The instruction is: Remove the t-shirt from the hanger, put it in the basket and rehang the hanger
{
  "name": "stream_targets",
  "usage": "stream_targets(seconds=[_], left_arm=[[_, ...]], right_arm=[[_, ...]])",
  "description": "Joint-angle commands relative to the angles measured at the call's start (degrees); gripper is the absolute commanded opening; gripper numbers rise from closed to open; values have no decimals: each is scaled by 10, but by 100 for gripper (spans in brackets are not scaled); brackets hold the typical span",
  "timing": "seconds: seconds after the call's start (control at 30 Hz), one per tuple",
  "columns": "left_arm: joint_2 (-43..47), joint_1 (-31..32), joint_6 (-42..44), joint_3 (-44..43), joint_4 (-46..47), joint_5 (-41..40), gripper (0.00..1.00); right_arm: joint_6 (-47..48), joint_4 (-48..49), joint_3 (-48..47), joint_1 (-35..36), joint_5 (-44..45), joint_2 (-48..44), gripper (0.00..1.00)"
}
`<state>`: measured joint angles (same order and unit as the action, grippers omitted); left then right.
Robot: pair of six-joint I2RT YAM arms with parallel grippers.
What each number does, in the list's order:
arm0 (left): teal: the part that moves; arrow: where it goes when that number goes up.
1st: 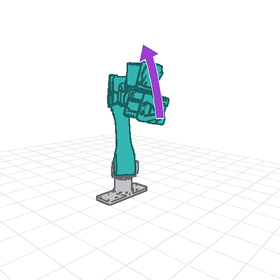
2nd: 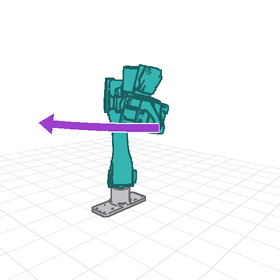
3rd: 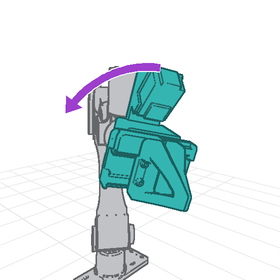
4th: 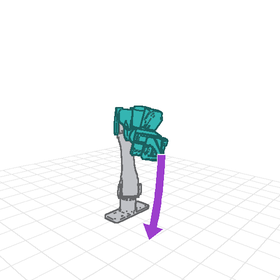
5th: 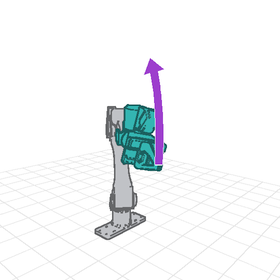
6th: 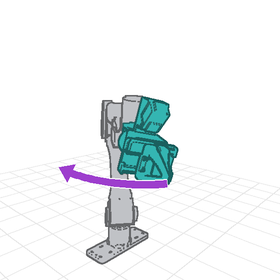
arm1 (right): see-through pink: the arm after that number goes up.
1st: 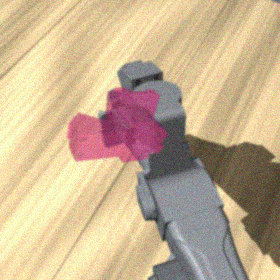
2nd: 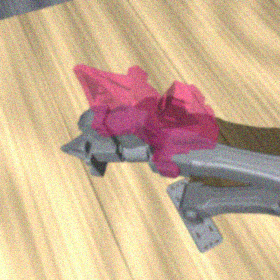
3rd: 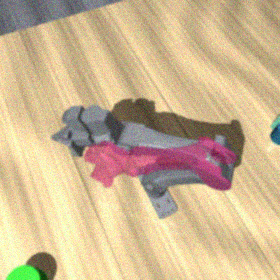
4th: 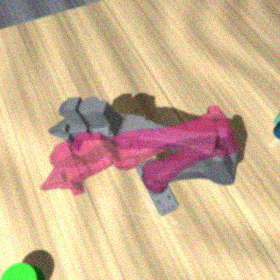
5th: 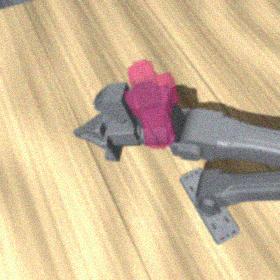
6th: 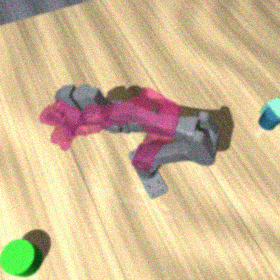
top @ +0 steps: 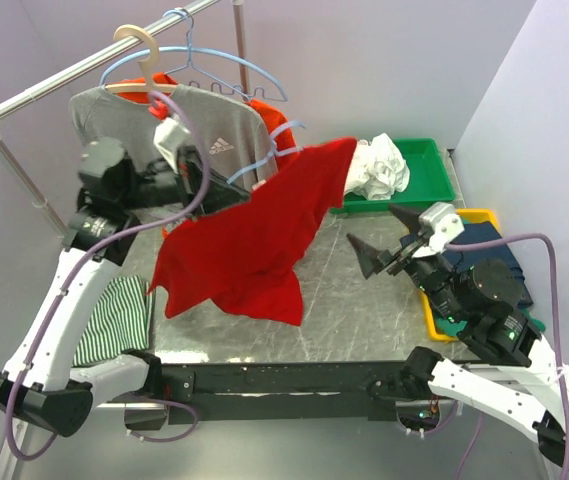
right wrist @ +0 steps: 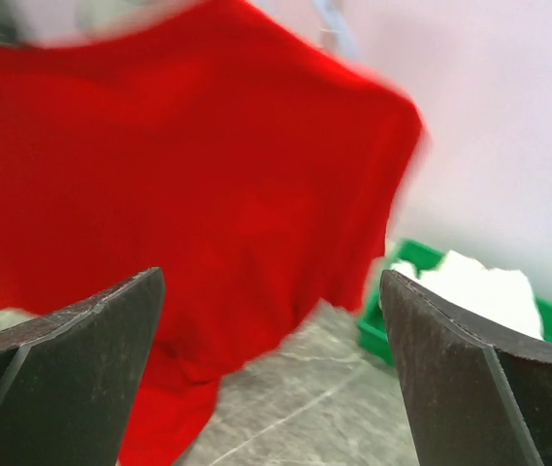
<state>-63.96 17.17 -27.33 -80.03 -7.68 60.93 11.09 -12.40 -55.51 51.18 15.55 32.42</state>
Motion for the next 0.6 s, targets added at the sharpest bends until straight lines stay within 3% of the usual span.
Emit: stream_targets(seconds=[0.0, 0.2, 0.57], left_arm=[[-5, 53, 100, 8, -50, -51, 1], [-4, 107, 144, 25, -102, -110, 1], [40, 121, 156, 72, -135, -145, 1]], right_arm=[[24, -38, -38, 2, -148, 46, 100], [57, 3, -52, 2, -174, 103, 97], [80, 70, -52, 2, -149, 104, 91]])
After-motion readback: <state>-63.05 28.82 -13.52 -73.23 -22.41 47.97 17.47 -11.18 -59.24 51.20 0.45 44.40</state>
